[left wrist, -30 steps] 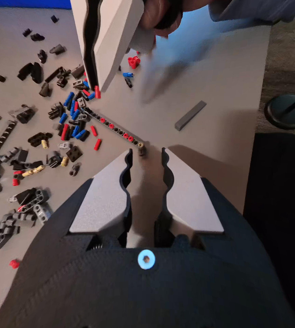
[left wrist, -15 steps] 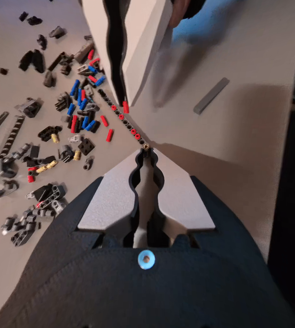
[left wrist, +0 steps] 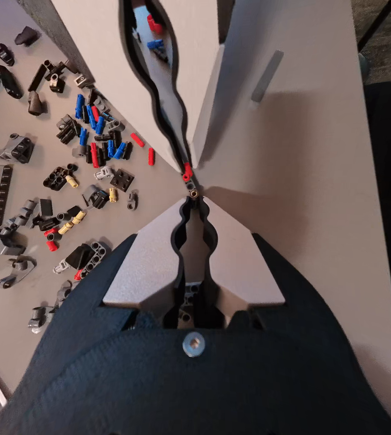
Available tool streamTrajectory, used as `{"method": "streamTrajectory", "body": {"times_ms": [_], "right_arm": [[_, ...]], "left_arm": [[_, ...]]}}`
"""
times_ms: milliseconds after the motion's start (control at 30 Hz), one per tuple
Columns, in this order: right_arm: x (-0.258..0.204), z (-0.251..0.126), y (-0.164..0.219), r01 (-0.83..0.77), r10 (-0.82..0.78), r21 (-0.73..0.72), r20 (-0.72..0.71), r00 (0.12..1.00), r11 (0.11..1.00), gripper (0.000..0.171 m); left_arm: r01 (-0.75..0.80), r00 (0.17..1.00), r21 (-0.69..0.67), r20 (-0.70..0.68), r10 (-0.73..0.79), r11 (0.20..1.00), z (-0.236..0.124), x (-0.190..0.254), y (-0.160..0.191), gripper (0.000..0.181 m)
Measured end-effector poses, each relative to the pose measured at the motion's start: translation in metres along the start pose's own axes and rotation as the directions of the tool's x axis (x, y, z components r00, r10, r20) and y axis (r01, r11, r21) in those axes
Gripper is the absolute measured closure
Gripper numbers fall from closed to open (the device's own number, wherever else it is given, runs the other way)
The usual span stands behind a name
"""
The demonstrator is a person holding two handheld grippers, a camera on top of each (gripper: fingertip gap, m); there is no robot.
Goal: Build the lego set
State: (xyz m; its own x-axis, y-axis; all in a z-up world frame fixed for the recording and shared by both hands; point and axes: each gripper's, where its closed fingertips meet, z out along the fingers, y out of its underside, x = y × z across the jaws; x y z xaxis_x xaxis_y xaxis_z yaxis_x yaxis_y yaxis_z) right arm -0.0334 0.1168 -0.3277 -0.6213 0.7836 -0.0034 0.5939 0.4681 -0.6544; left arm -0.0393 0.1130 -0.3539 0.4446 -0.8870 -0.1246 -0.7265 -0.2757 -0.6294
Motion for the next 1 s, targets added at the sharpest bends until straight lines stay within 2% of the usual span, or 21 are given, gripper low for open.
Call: {"method": "streamTrajectory", "body": {"times_ms": [600,1000], "right_arm": [[0.003,0.015,0.006,0.143,-0.159,-0.263,-0.041,0.986,0.954,0.170],[0.002,0.017,0.006,0.141,-0.152,-0.317,-0.012,0.988,0.938,0.170]], "left_arm": [[-0.024,0.999,0.040,-0.040,0.025,0.999,0.000,-0.001,0.000,0.177],[-0.026,0.998,0.055,-0.049,0.028,0.998,0.001,-0.001,0.000,0.177]]}}
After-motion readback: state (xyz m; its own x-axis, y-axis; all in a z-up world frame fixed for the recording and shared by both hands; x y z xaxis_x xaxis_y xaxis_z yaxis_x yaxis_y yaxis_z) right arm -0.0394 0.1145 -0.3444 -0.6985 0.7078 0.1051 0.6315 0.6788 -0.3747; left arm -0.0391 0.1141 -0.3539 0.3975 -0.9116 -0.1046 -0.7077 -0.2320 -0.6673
